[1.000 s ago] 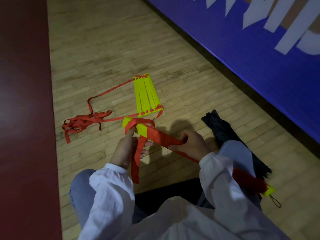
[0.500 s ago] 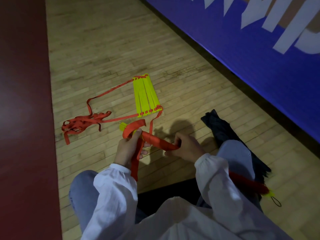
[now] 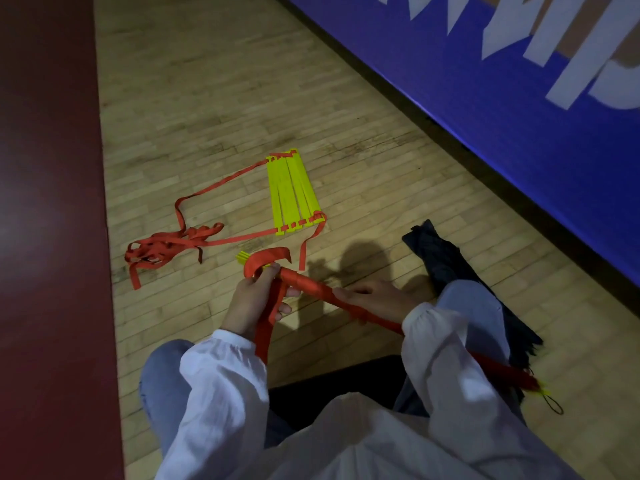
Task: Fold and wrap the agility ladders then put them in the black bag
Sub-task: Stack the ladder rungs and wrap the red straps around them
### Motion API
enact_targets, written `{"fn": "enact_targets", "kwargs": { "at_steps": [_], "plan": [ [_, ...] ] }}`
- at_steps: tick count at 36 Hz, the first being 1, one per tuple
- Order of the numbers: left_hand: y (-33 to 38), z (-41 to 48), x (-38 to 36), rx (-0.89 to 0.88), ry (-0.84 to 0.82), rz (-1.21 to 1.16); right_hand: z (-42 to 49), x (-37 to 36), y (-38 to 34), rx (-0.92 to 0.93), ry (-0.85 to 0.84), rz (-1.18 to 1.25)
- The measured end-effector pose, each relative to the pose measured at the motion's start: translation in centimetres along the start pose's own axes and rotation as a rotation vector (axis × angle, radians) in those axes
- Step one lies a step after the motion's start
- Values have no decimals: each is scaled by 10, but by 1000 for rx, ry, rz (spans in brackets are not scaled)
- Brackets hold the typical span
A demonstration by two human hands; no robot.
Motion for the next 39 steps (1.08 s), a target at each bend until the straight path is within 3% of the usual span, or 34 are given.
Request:
{"fn": "enact_targets", "kwargs": {
  "at_steps": [23,39],
  "plan": [
    [6,6,-5,-100,102,117,2,1,-11,95,292,-144],
    [6,8,0,-152,113,25,0,7,-16,85,250,-81]
  ]
}}
Point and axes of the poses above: each hand's wrist, its own z-axis towards the middle knuckle, its own x-axis out of the back of the hand, y = z × x, the point moved 6 cm from there along z, towards the middle knuckle, and after that the axes turned 6 degrees about x, right-handed, at the moved point
